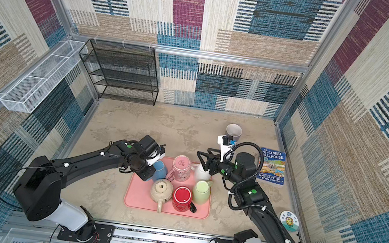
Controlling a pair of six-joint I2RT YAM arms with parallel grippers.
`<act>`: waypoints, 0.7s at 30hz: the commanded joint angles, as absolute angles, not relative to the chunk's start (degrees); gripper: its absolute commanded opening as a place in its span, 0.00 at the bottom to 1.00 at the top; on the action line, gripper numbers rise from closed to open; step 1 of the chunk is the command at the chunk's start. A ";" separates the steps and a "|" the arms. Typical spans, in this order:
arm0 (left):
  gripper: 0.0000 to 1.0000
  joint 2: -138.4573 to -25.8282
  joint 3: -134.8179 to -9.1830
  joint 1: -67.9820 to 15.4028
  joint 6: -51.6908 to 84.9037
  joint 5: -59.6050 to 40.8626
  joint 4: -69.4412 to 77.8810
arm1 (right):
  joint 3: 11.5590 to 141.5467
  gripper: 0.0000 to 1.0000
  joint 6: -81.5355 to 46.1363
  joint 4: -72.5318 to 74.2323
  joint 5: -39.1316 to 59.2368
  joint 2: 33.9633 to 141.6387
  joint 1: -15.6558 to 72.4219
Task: Turn the mug right side up
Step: 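Lower the left gripper onto the upside-down light blue mug and close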
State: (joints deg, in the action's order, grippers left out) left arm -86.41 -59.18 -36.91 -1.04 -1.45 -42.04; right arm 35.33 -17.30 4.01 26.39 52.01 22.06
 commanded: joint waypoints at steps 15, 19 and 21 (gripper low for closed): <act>0.27 -84.22 -57.84 -37.88 7.38 3.04 -39.45 | 35.49 0.65 -17.75 6.03 26.88 52.56 22.16; 0.32 -84.68 -57.92 -38.13 9.49 4.42 -39.43 | 35.48 0.65 -17.75 5.88 26.80 52.05 22.15; 0.32 -84.79 -57.83 -38.21 10.22 5.09 -39.40 | 35.43 0.65 -17.71 5.71 26.81 51.87 22.16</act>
State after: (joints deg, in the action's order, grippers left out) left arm -84.64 -57.95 -38.15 6.92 2.90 -40.05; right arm 35.33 -17.50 4.03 26.39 52.23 22.11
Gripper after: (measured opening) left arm 0.324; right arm 0.647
